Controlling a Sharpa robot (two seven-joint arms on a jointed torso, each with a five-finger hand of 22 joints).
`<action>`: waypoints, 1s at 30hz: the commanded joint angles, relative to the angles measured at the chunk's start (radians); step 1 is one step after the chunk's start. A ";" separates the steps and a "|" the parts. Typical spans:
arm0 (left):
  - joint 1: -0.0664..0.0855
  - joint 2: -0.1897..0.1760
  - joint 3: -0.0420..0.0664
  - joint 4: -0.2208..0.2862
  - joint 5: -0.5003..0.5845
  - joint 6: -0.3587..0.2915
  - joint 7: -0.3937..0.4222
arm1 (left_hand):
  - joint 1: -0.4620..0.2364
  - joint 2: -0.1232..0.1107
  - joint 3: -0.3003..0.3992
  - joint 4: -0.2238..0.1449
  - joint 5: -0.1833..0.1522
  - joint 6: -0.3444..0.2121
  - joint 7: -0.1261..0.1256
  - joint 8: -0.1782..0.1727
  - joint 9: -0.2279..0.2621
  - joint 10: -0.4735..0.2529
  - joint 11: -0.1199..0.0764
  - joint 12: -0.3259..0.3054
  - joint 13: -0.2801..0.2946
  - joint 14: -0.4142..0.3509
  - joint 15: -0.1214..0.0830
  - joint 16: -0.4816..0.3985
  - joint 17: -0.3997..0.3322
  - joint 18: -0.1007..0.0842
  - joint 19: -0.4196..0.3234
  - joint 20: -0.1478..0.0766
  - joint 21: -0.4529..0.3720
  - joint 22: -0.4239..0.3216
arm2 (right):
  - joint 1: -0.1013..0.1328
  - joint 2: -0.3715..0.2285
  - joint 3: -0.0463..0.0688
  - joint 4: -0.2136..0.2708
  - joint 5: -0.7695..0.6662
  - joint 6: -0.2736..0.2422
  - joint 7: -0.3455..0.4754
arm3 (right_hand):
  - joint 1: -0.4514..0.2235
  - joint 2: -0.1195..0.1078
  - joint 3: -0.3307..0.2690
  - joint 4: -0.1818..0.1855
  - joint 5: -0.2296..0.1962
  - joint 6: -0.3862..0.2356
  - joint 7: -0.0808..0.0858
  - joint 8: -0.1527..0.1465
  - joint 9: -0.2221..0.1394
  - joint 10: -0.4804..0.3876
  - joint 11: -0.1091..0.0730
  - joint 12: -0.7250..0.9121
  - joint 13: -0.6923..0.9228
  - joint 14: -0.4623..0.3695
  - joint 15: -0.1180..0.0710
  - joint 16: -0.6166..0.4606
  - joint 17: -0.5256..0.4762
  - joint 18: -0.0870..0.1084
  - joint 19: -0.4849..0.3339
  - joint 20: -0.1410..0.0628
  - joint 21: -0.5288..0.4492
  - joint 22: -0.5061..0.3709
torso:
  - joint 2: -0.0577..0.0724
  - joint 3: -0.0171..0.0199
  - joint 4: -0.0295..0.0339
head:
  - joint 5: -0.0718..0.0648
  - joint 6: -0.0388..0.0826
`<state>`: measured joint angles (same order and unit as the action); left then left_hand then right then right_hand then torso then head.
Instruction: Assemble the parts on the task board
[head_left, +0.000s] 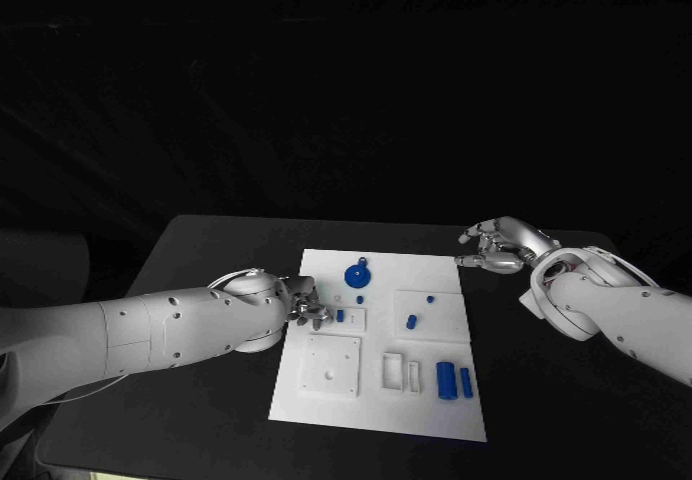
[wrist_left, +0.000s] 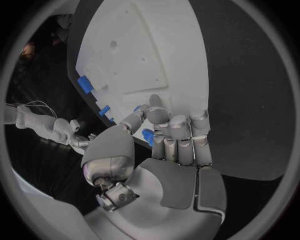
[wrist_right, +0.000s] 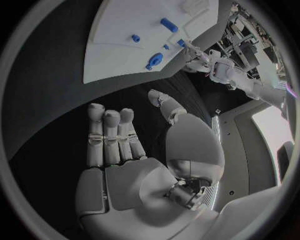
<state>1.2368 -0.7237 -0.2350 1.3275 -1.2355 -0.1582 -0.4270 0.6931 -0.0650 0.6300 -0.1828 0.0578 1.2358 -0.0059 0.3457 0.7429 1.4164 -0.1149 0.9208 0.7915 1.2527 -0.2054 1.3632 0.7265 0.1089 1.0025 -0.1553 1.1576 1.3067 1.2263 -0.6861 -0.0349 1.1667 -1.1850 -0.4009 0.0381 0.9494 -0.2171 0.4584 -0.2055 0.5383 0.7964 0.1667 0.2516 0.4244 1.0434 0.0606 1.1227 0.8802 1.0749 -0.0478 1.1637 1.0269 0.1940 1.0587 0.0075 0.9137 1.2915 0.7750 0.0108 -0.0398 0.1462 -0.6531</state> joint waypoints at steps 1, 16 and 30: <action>0.001 0.002 0.000 0.000 -0.003 -0.006 0.003 | -0.002 -0.015 0.001 0.011 -0.004 -0.007 0.002 0.004 -0.002 -0.004 0.003 -0.004 -0.002 0.002 -0.003 -0.006 -0.002 -0.003 0.001 -0.115 -0.005 -0.001 | 0.000 0.000 0.000 0.001 -0.003 0.010 0.005 | -0.002 0.007 0.005 0.001 0.006 -0.001 0.007 0.005 -0.001 -0.009 0.000 0.006 -0.001 -0.007 0.002 0.003 -0.002 0.068 -0.001 0.002 -0.004 0.001 | 0.000 0.0001 -0.0004 | -0.001 0.001; 0.001 0.002 0.004 0.002 0.005 -0.021 0.009 | 0.025 0.031 0.011 0.016 -0.009 -0.011 0.002 0.011 0.000 -0.005 0.004 -0.003 -0.003 0.000 -0.003 -0.004 -0.003 -0.002 0.001 -0.116 -0.003 -0.001 | 0.000 0.000 0.000 0.000 -0.003 0.012 0.005 | -0.002 0.007 0.005 0.001 0.006 -0.001 0.007 0.005 -0.001 -0.009 0.000 0.006 -0.001 -0.007 0.002 0.004 -0.002 0.068 -0.001 0.002 -0.004 0.002 | 0.000 -0.0001 -0.0004 | -0.002 -0.001; 0.001 0.002 0.004 -0.004 0.015 -0.012 0.008 | 0.040 0.051 -0.002 0.001 -0.010 -0.016 0.004 0.015 0.003 -0.006 0.005 -0.003 -0.003 -0.003 -0.001 -0.002 -0.004 -0.004 -0.003 -0.114 -0.002 0.001 | 0.000 0.000 0.000 0.000 -0.003 0.012 0.005 | -0.002 0.007 0.005 0.001 0.006 -0.001 0.007 0.005 -0.001 -0.009 0.000 0.006 -0.002 -0.007 0.002 0.004 -0.002 0.068 -0.001 0.002 -0.004 0.002 | 0.000 0.0002 -0.0001 | -0.002 0.001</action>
<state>1.2369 -0.7238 -0.2315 1.3239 -1.2291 -0.1674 -0.4255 0.7330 -0.0144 0.6302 -0.1800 0.0528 1.2276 -0.0011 0.3572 0.7453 1.4127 -0.1109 0.9207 0.7892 1.2524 -0.2045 1.3631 0.7242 0.1087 1.0025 -0.1553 1.1576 1.3067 1.2263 -0.6865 -0.0349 1.1659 -1.1849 -0.4006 0.0380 0.9494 -0.2171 0.4584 -0.2055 0.5383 0.7948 0.1685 0.2516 0.4245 1.0434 0.0606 1.1227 0.8796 1.0755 -0.0471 1.1637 1.0261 0.1940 1.0587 0.0075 0.9137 1.2923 0.7752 0.0109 -0.0401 0.1435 -0.6537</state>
